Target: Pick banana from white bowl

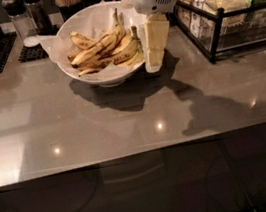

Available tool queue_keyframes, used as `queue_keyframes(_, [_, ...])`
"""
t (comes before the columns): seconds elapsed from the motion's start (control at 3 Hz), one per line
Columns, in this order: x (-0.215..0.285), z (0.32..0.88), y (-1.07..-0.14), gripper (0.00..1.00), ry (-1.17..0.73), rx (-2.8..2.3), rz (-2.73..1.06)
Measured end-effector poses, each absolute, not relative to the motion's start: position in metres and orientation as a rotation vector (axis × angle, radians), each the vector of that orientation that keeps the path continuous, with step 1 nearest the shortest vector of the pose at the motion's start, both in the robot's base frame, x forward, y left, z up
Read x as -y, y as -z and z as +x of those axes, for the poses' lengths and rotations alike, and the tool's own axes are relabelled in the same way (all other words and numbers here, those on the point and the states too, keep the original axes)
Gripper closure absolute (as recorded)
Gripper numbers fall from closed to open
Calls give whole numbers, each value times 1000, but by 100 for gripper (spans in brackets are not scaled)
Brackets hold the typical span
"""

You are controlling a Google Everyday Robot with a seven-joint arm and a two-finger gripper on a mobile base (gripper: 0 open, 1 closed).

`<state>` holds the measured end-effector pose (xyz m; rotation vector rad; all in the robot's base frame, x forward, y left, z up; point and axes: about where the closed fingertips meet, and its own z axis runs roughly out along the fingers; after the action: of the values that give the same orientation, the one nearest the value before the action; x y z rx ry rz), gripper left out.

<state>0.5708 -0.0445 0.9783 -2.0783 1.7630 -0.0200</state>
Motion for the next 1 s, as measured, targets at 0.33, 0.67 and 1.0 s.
queue_keyframes(0.33, [21,601,-973,0,2,-1624,-2204])
queue_keyframes(0.67, [-12,632,-971,0,-19,-1484,-2292])
queue_keyframes(1.0, [-41,655,-965,0,-32,-1396,-2347])
